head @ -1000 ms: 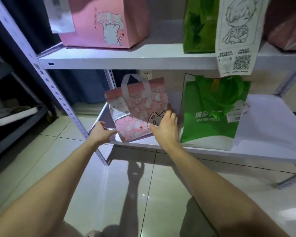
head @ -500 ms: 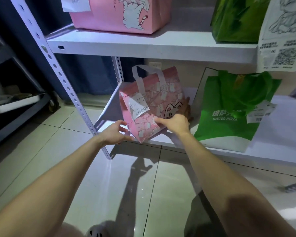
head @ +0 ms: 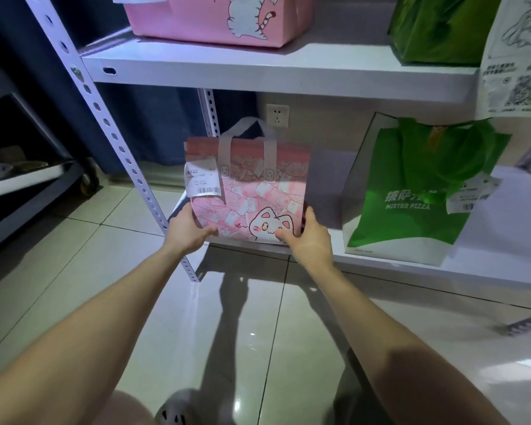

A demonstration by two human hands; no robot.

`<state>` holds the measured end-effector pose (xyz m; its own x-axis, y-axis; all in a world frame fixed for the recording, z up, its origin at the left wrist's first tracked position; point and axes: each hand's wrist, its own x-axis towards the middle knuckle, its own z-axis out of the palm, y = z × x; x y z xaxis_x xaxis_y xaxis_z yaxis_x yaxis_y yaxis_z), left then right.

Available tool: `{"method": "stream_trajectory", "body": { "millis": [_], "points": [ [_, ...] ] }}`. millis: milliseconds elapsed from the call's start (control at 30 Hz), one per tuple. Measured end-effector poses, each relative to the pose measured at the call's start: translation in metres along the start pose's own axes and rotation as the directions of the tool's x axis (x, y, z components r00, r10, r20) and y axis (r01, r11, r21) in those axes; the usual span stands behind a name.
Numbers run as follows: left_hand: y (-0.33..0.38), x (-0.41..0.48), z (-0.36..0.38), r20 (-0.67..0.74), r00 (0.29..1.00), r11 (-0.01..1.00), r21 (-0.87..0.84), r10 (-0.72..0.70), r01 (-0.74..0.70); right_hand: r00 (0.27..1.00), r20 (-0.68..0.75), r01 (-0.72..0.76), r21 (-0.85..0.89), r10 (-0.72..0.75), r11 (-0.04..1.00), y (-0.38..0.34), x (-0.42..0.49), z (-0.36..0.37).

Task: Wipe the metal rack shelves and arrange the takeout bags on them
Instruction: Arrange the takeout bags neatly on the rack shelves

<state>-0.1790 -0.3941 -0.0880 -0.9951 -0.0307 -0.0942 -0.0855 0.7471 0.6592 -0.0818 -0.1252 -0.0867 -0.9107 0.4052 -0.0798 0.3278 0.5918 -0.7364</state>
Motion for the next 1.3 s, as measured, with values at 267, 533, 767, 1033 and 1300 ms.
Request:
{"method": "stream_trajectory", "body": {
  "millis": [267,533,767,1033,1300],
  "points": [
    [0.022,0.007,0.013,0.001,0.996,0.991,-0.101,-0.085,0.084,0.997,-0.055,-0.054,-0.065,0.05,0.996,0.003,-0.004,0.013],
    [0.025,0.015,0.02,-0.063,0.989,0.989,-0.057,-0.137,0.134,0.994,-0.087,-0.078,-0.218,0.06,0.973,0.009,0.008,0.016],
    [0.022,0.016,0.012,-0.078,0.996,0.994,-0.109,-0.041,0.032,0.998,-0.05,-0.045,0.037,0.046,0.998,-0.016,0.016,0.005],
    [0.027,0.008,0.018,-0.19,0.98,0.995,0.064,-0.062,0.075,0.994,-0.094,-0.055,-0.017,0.053,0.998,-0.01,0.01,0.013],
    [0.019,0.013,0.011,-0.085,0.996,0.999,0.02,-0.032,0.034,0.997,-0.074,-0.011,0.04,0.014,0.999,-0.001,0.0,0.015]
  ]
}}
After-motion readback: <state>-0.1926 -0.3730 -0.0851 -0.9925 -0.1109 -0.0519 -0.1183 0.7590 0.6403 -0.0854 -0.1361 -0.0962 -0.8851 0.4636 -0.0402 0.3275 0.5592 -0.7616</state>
